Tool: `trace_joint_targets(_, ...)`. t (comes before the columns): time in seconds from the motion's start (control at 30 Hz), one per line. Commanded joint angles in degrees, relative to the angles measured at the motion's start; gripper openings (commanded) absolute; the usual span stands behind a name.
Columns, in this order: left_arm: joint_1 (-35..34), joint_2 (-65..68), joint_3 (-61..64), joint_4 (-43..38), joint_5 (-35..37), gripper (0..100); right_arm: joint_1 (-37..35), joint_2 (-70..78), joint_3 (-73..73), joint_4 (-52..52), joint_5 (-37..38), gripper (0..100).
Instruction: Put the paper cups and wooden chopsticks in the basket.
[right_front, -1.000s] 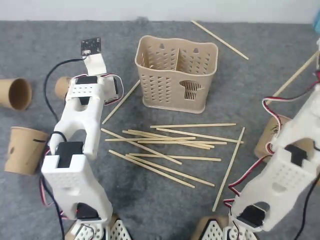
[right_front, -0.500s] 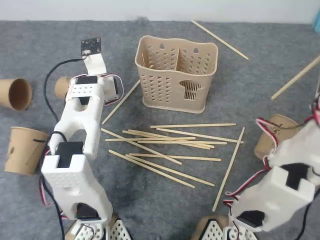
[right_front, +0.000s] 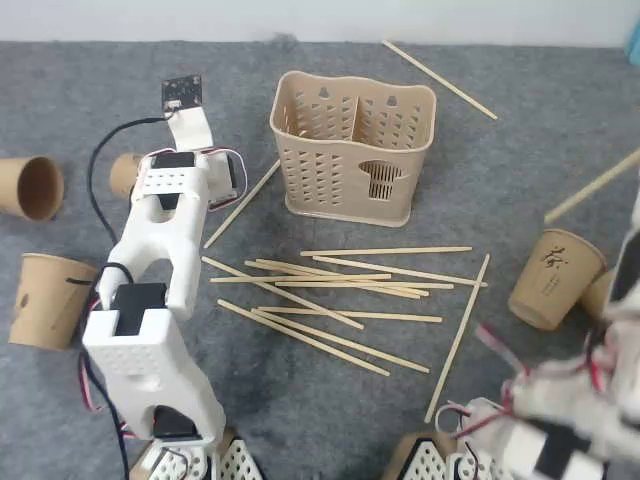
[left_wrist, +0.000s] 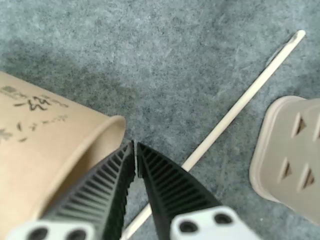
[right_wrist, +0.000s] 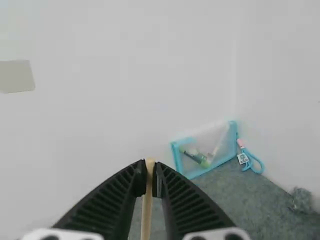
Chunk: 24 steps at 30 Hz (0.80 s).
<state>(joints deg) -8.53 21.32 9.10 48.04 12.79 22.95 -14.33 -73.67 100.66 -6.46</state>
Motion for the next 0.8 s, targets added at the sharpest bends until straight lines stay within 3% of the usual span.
trace_joint_targets(0.0,-0.2,-0.9,-1.2,-1.0,-0.1,2,-1.3,-11.3,12.7,2.1,1.3,0.6)
trace_joint_targets(0.2,-0.3,-0.9,-1.2,-0.9,-0.1,2,-10.4,-24.7,32.9,-0.3,6.2,0.7)
trace_joint_targets(0.37,-0.3,-0.9,-1.2,-0.9,-0.1,2,-16.9,-33.2,54.5,-9.8,11.7,0.7)
trace_joint_targets(0.63,-0.3,-0.9,-1.1,-0.9,-0.1,2,-17.9,-47.2,96.4,-41.7,23.6,0.7)
trace_joint_targets(0.77,-0.3,-0.9,-1.1,-0.9,-0.1,2,-17.7,-53.1,114.3,-61.7,24.1,0.7)
